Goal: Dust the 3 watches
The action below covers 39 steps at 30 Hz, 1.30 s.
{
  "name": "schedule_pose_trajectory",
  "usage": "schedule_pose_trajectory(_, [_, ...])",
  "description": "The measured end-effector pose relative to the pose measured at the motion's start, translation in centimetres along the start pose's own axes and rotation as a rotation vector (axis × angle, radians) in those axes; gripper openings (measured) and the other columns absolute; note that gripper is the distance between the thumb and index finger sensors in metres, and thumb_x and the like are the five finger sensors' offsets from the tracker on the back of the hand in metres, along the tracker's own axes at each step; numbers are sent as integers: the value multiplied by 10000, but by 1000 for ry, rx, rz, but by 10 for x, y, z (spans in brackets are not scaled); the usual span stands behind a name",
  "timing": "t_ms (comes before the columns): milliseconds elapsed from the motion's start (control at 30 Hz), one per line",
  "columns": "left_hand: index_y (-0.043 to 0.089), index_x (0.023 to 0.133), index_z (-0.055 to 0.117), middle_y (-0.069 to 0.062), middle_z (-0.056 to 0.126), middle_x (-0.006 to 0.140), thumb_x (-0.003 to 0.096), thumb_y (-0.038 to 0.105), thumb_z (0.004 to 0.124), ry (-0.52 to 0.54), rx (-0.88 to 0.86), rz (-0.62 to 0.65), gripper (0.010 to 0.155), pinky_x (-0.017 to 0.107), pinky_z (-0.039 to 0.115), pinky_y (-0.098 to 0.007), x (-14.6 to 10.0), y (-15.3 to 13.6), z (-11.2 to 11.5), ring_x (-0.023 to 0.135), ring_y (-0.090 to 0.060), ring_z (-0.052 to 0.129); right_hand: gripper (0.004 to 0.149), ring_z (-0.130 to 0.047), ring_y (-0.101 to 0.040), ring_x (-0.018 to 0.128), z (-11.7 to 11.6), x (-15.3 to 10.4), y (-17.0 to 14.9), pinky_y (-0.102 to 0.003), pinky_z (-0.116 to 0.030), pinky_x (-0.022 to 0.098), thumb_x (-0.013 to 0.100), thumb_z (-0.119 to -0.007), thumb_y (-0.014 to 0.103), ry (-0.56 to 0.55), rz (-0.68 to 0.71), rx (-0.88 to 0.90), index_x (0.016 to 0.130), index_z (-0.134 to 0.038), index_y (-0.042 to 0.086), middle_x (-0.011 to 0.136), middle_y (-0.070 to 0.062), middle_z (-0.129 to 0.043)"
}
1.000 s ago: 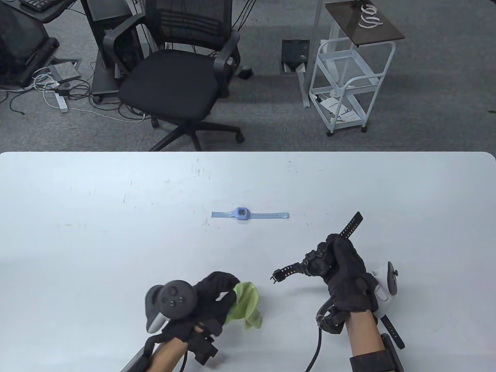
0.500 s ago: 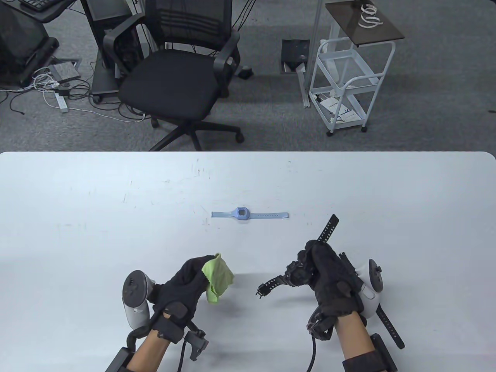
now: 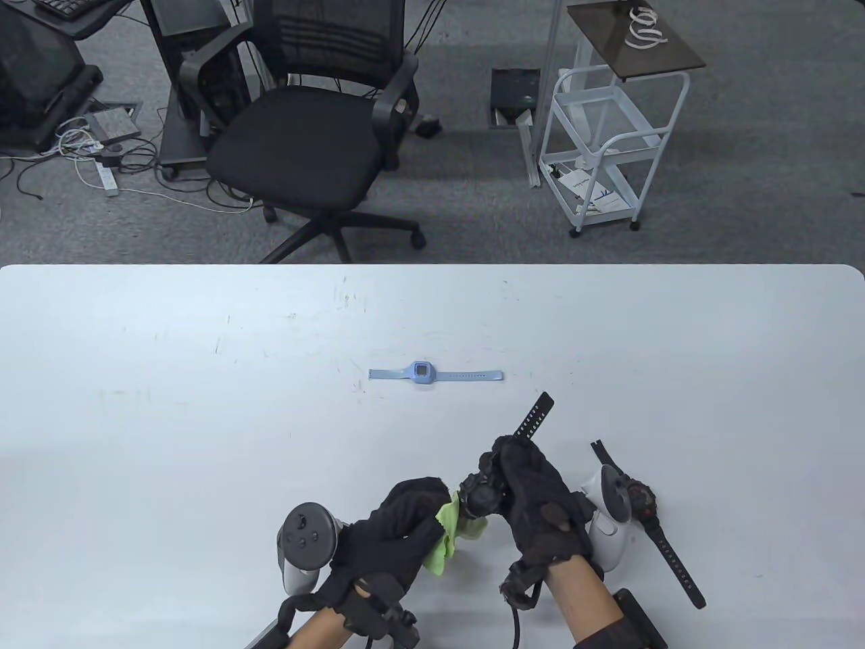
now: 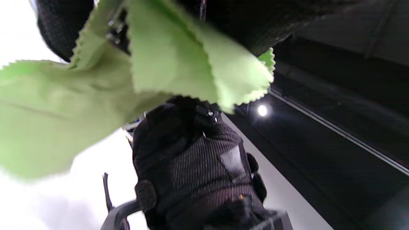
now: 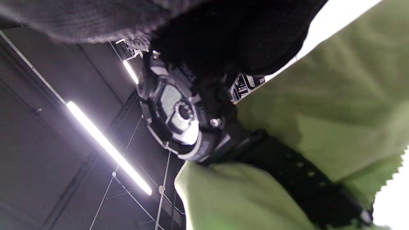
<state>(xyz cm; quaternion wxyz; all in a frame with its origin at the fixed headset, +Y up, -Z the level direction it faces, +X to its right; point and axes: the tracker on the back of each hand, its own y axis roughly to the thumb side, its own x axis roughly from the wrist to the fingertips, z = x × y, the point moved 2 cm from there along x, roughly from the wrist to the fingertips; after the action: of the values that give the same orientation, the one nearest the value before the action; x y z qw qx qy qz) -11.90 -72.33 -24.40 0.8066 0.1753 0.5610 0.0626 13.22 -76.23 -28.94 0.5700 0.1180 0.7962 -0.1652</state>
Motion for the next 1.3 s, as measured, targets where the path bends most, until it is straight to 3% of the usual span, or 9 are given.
schedule_pose_trajectory(100, [213,952,748,-134,739,1007,495,269,915,47,90,12,490,553,821,-648,-1,2,0,684,-371,1012,460,-985,-97,733,-7,0,-7,-386,-842,558,650,-667,473,18,-20,66,1025,-605,213,923,43,-822])
schedule_pose_trajectory(233, [93,1012,598,-196,669,1009,479,268,906,81,101,-52,640,507,876,-579,-2,1,-2,587,-300,1042,462,-982,-98,745,-16,-1,-11,-386,-842,566,646,-667,468,32,-33,119,1025,-600,213,929,43,-818])
schedule_pose_trajectory(333, [57,1037,681,-194,874,914,497,303,829,-22,91,-95,611,468,891,-579,0,-5,1,546,-307,1075,462,-980,-101,751,-18,0,-10,-387,-841,575,646,-667,466,50,-27,101,1026,-597,213,933,43,-815])
schedule_pose_trajectory(400, [60,972,797,-159,979,799,492,287,791,-75,84,-108,531,436,902,-562,1,-6,5,485,-279,1086,461,-982,-99,749,-18,-1,-11,-389,-841,578,648,-668,464,54,-29,83,1027,-598,212,932,39,-816])
schedule_pose_trajectory(533, [60,865,884,-124,1045,628,450,293,771,-44,214,-107,489,348,940,-493,2,0,0,328,-197,1079,461,-977,-109,762,-21,0,-6,-398,-833,588,653,-670,460,99,-6,60,1031,-596,207,939,31,-813])
schedule_pose_trajectory(833, [69,695,949,-67,1045,438,448,415,751,-32,416,3,469,266,933,-472,0,14,-5,205,-152,1043,458,-974,-122,771,-25,-1,2,-411,-826,592,663,-671,464,138,36,49,1035,-601,207,945,28,-813])
schedule_pose_trajectory(967, [74,675,969,-66,1056,435,463,448,791,-16,419,20,465,277,935,-488,-2,14,-8,209,-169,1062,457,-973,-126,775,-24,-1,2,-412,-826,591,664,-672,464,136,41,44,1037,-599,211,948,29,-812])
schedule_pose_trajectory(1167, [57,863,863,-118,1010,622,473,306,764,-90,393,-23,473,377,912,-523,-1,11,-5,358,-214,1072,455,-970,-135,787,-22,-2,5,-421,-821,596,663,-676,461,133,56,18,1038,-602,214,955,29,-811])
schedule_pose_trajectory(1300, [80,732,935,-74,1042,516,467,407,808,-56,418,-10,440,336,926,-516,-2,11,-10,281,-200,1081,454,-976,-129,774,-22,-2,5,-415,-825,590,665,-675,467,131,56,43,1035,-606,212,947,30,-817])
